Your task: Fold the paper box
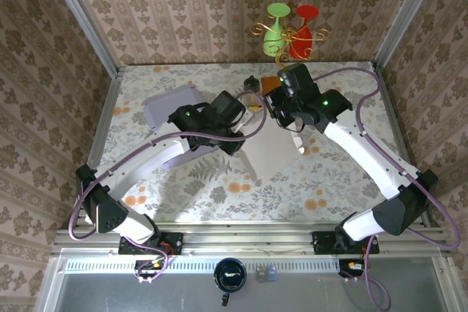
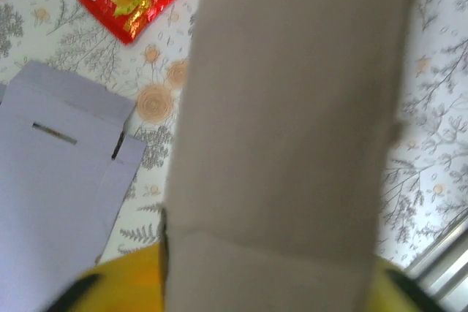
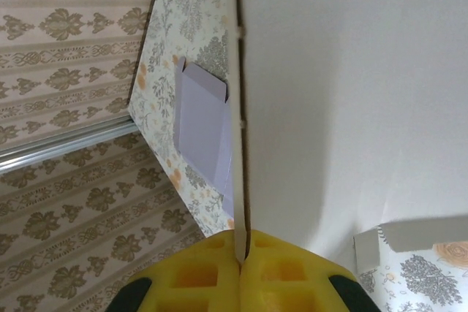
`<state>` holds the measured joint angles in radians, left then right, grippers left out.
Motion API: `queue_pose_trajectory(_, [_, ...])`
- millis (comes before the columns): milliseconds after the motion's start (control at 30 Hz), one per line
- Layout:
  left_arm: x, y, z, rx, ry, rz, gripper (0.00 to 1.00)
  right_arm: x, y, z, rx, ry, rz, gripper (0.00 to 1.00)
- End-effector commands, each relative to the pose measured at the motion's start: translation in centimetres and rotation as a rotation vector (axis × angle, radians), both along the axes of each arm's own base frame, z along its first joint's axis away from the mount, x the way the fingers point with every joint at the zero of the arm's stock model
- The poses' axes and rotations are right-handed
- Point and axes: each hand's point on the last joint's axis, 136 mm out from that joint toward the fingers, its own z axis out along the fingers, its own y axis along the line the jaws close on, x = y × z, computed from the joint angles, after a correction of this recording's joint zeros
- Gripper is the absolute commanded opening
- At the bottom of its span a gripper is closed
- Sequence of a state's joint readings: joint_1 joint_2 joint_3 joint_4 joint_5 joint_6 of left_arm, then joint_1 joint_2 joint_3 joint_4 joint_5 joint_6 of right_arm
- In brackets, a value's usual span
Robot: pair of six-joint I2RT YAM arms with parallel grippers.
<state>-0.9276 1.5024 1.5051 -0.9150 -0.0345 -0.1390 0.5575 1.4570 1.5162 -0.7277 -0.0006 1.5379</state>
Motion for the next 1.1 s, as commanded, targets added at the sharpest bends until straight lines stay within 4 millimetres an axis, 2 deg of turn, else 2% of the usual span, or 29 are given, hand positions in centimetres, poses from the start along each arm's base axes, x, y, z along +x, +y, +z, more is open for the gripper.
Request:
queue_pose_trajectory(0, [-1.0, -0.9, 2.6, -0.132, -0.047, -0.043, 0.54, 0.1, -0.6, 0.0, 0.049, -0.033, -0.066, 0.00])
queue_pose_trajectory(67, [-1.8, -0.7, 3.3, -0.201, -0.046, -0.050, 0.62, 0.3, -0.9, -0.3, 0.078, -0.049, -0.092, 0.00])
queue_pose_trajectory(167, [-2.3, 0.2, 4.5, -0.324, -0.008, -0.012, 0.65, 0.4, -1.5, -0.2, 0.122, -0.094, -0.135, 0.00])
queue_pose_trajectory(233, [-2.0, 1.3, 5.2, -0.397, 0.022, 0.048, 0.66, 0.5, -1.8, -0.9, 0.139, -0.111, -0.163, 0.00])
queue_pose_trajectory(333, [-0.9, 3.2, 6.1, -0.513, 0.067, 0.165, 0.63, 0.5, -2.2, -2.2, 0.172, -0.118, -0.213, 0.00])
queue_pose_trajectory(433, [0.2, 4.1, 6.5, -0.608, 0.135, 0.271, 0.57, 0.9, -2.6, -3.0, 0.188, -0.149, -0.263, 0.00])
queue_pose_trajectory(633, [1.4, 1.9, 7.1, -0.744, 0.285, 0.397, 0.55, 1.1, -3.0, -5.2, 0.185, -0.126, -0.340, 0.00])
queue_pose_trajectory(767, [2.1, 1.4, 6.2, -0.826, 0.378, 0.569, 0.54, 1.2, -3.3, -6.4, 0.183, -0.098, -0.371, 0.00])
queue_pose_trajectory(867, [2.5, 2.0, 4.8, -0.838, 0.465, 0.758, 0.54, 1.1, -3.2, -7.1, 0.170, -0.061, -0.373, 0.00])
queue_pose_trajectory(1033, [3.2, 0.9, 5.2, -0.979, 0.538, 0.891, 0.60, 0.8, -2.9, -7.7, 0.175, -0.023, -0.378, 0.00])
queue_pose_trajectory(1067, [3.2, 0.6, 4.7, -0.999, 0.571, 0.924, 0.61, 0.8, -3.0, -7.7, 0.173, -0.020, -0.378, 0.00])
